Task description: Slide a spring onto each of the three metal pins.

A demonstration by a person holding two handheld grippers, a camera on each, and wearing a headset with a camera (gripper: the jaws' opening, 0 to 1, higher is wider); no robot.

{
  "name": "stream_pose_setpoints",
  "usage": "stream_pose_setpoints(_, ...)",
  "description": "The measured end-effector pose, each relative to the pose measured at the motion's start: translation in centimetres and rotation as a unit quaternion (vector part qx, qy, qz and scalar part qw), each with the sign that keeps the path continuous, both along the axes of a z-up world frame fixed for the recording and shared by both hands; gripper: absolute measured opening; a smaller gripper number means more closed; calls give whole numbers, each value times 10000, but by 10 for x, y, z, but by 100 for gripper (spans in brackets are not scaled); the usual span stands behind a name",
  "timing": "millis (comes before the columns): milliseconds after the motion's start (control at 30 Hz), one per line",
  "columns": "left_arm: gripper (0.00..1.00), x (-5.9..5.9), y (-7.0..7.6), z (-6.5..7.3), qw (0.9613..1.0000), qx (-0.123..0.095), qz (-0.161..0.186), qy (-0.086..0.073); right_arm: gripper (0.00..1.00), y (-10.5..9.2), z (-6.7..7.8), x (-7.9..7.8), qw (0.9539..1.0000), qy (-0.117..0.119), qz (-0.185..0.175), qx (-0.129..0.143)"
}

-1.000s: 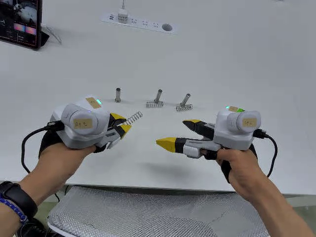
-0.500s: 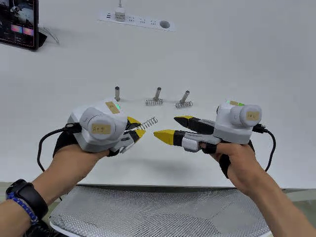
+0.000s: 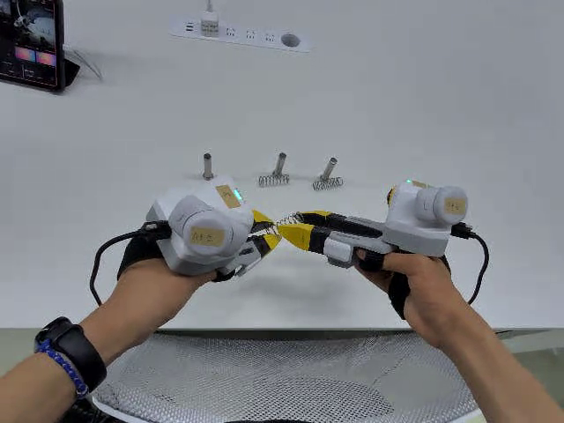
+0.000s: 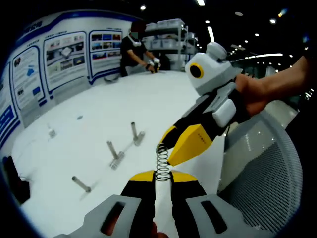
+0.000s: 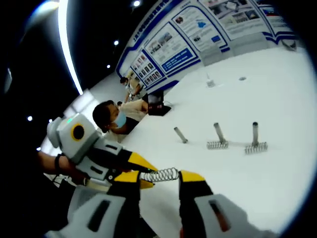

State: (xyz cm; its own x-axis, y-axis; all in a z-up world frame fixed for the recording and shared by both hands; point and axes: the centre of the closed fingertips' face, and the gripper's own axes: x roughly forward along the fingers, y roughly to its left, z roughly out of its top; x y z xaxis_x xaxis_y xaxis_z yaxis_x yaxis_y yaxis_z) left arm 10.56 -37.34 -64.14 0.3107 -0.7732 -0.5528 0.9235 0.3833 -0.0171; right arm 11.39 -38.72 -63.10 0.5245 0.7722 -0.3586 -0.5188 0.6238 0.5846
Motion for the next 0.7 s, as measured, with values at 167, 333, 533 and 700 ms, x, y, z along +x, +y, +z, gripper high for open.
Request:
stream_pose_setpoints(167, 10, -1, 1, -2, 10000, 43, -60, 16, 25, -1, 4, -1, 10000, -1, -20, 87)
stream_pose_setpoints(333, 10, -1, -1, -1, 9999, 57, -94, 8, 22, -4, 8, 2, 9999, -30, -14, 99)
stream_pose_setpoints(533, 10, 0, -4, 2, 9998, 52, -166, -53, 19, -5, 14, 5, 9999, -66, 55, 129)
stream_pose_setpoints(700, 10, 1, -5, 3, 9997, 48, -229, -96, 16, -5, 19, 5, 9997, -93, 193, 118)
